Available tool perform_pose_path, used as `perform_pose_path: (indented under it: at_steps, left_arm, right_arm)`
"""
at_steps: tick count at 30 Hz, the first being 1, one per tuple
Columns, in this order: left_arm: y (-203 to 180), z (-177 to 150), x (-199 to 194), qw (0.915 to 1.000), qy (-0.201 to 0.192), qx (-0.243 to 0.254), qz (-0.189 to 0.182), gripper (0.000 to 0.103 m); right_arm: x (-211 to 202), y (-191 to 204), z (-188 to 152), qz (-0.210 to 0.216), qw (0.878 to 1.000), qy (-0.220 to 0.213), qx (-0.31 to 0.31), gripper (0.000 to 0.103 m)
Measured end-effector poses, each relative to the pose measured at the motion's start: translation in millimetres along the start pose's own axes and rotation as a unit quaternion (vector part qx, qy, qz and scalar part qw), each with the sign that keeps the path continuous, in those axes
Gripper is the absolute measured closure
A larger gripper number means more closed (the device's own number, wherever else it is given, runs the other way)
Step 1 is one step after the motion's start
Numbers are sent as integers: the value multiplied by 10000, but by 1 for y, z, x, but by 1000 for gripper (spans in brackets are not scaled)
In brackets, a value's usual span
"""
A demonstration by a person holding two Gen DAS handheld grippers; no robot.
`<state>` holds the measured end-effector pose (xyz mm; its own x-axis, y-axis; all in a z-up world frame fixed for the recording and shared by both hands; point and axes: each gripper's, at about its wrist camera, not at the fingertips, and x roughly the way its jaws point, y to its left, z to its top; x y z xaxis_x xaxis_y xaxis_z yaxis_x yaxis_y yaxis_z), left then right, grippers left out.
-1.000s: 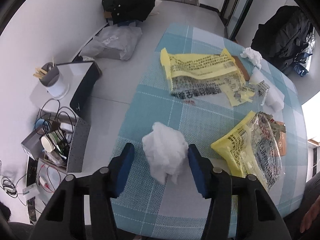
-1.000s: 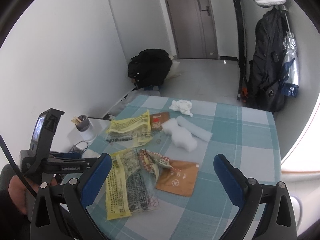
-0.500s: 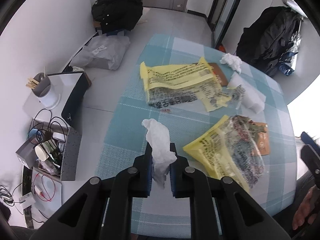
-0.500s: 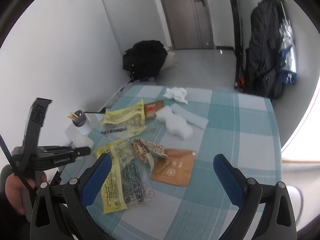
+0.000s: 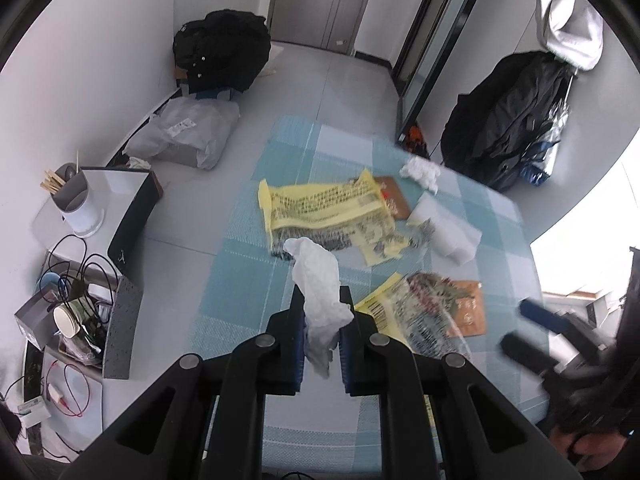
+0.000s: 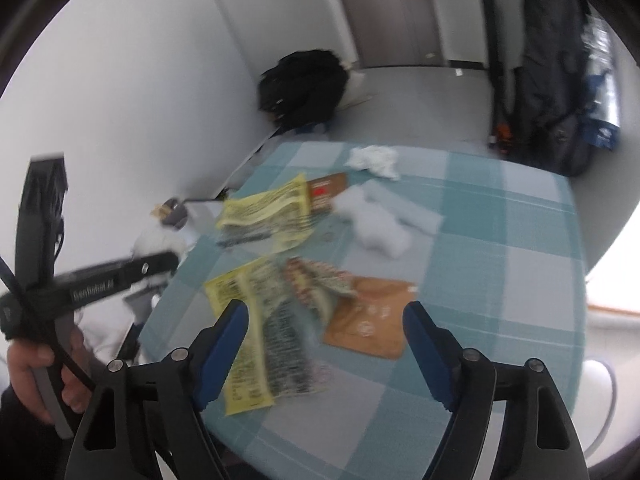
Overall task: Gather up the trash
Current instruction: 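Grasp the yellow plastic wrapper with the right gripper while the left holds the tissue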
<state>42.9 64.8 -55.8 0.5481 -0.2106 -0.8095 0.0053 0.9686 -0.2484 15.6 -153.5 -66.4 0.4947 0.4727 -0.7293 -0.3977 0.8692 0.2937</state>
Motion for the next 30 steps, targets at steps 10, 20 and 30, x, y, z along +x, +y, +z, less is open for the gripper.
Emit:
perform_pose_path:
  at_steps: [10,20,30]
  left_arm:
    - [29,4,-13,9977,-179,-573,-324,93]
    - [40,5,-21,9952,-313,-825,-421,93]
    - [40,6,-25,9957,-371,-744,-421,93]
  right_arm:
    - [50,44,-3,51,9978,471,-471,19]
    - [89,77,-26,-939,9845,835,-1225,18]
    - [79,79,-34,-725,9859,642,-1363,71]
